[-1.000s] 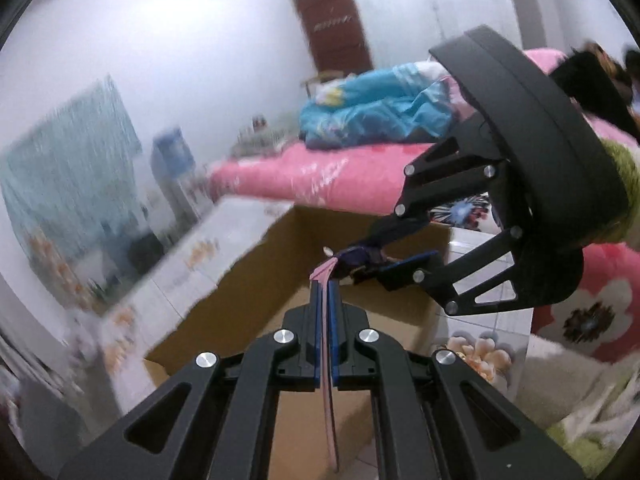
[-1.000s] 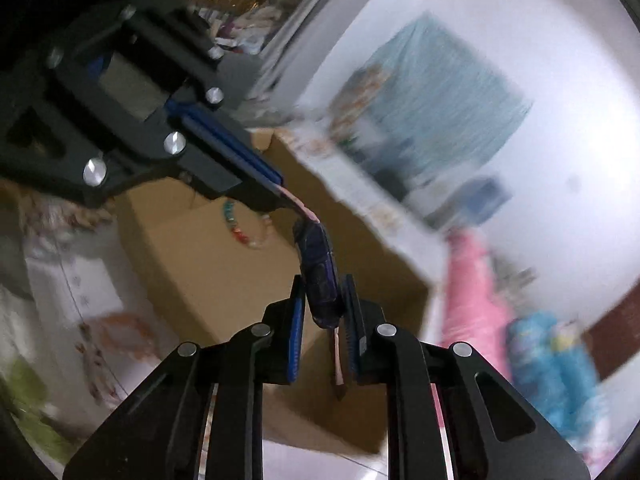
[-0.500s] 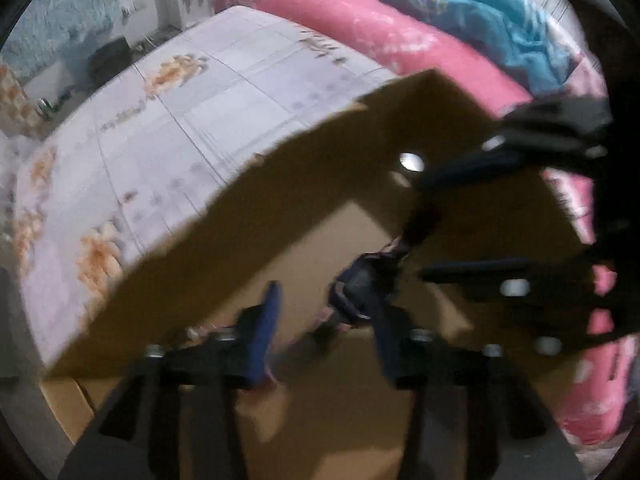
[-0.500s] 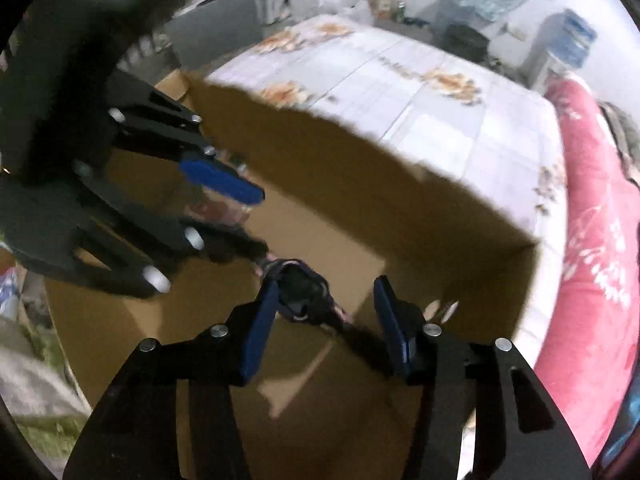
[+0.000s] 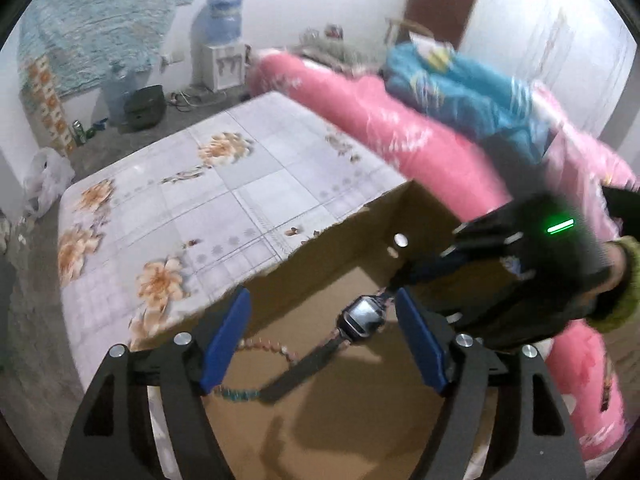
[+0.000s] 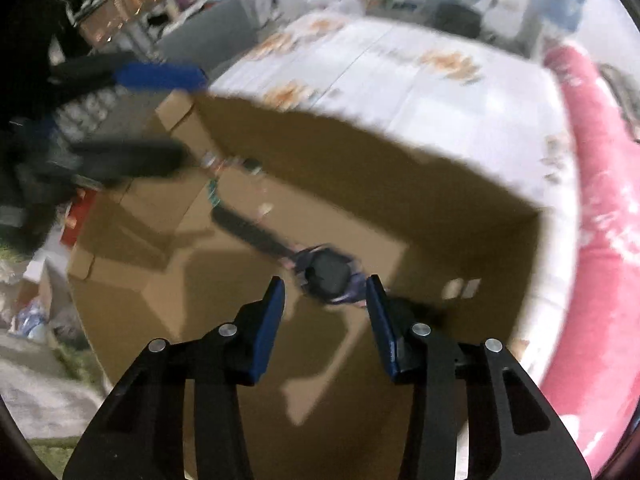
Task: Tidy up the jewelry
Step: 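Lower the smartwatch into the box and open the right gripper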
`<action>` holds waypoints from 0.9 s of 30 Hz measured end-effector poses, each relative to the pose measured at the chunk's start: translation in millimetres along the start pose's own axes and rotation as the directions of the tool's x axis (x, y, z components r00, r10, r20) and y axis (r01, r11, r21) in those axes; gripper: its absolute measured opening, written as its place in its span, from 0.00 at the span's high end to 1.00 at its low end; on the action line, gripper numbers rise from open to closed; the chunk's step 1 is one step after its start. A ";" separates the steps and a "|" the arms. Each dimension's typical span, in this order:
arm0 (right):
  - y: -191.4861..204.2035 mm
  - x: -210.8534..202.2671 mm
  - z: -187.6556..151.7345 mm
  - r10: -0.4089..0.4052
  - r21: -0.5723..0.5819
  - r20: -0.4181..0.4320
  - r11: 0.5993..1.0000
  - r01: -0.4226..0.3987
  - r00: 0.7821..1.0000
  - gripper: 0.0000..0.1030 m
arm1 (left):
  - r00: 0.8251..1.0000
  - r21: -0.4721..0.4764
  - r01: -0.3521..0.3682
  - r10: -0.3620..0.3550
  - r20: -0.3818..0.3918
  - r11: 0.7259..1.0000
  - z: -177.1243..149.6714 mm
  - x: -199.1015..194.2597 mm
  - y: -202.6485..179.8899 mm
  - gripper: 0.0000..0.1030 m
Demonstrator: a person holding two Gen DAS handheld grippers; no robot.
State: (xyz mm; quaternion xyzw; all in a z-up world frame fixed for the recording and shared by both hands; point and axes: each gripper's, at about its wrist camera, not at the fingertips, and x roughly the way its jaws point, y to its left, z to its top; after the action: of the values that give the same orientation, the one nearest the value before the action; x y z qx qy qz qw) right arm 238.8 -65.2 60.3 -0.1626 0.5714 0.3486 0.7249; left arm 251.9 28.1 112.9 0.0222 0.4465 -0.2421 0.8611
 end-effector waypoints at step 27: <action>101.8 84.5 1.2 -0.375 -0.690 -0.045 0.682 0.243 0.926 0.73 | 0.971 -0.212 -0.029 0.078 0.228 0.977 -166.8 -109.0 3.7 0.23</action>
State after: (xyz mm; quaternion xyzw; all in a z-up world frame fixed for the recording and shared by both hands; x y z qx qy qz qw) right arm 178.1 34.3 -2.4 -0.5387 0.4346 0.3866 0.6095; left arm 74.3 117.1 97.1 -0.0846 0.3635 -0.1717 0.9117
